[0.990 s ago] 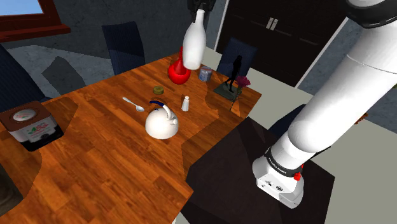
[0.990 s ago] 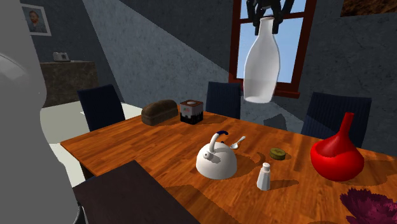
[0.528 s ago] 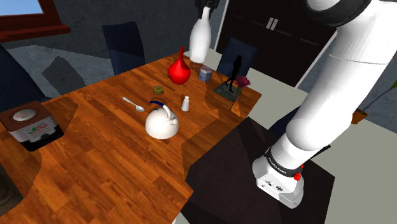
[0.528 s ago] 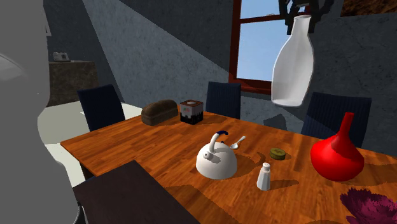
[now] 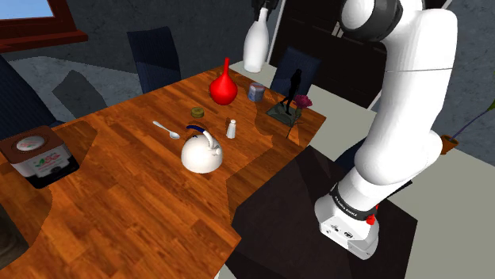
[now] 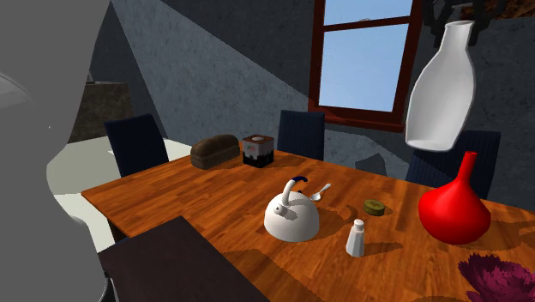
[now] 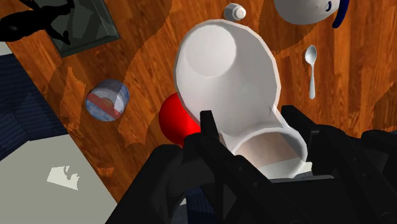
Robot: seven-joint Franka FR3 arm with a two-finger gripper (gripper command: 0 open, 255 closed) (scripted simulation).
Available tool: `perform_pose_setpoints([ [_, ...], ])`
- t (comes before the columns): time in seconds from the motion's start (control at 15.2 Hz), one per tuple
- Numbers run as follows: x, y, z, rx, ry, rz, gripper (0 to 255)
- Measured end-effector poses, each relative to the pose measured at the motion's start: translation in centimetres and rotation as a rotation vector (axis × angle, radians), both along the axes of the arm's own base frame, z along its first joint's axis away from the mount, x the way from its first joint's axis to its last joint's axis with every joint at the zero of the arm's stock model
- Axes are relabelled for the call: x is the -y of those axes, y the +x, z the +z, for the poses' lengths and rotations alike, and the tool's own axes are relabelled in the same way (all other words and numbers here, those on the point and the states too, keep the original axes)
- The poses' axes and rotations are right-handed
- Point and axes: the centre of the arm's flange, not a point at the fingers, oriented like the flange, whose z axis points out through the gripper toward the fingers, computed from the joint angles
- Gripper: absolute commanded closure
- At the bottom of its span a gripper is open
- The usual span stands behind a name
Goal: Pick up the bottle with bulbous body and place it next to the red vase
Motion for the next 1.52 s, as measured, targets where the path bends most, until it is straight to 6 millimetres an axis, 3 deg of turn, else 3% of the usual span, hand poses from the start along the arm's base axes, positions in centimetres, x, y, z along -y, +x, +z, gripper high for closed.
perform_pose_setpoints([
  [1.52, 0.3, 0.2, -11.9, 0.001, 0.0, 0.001, 255],
])
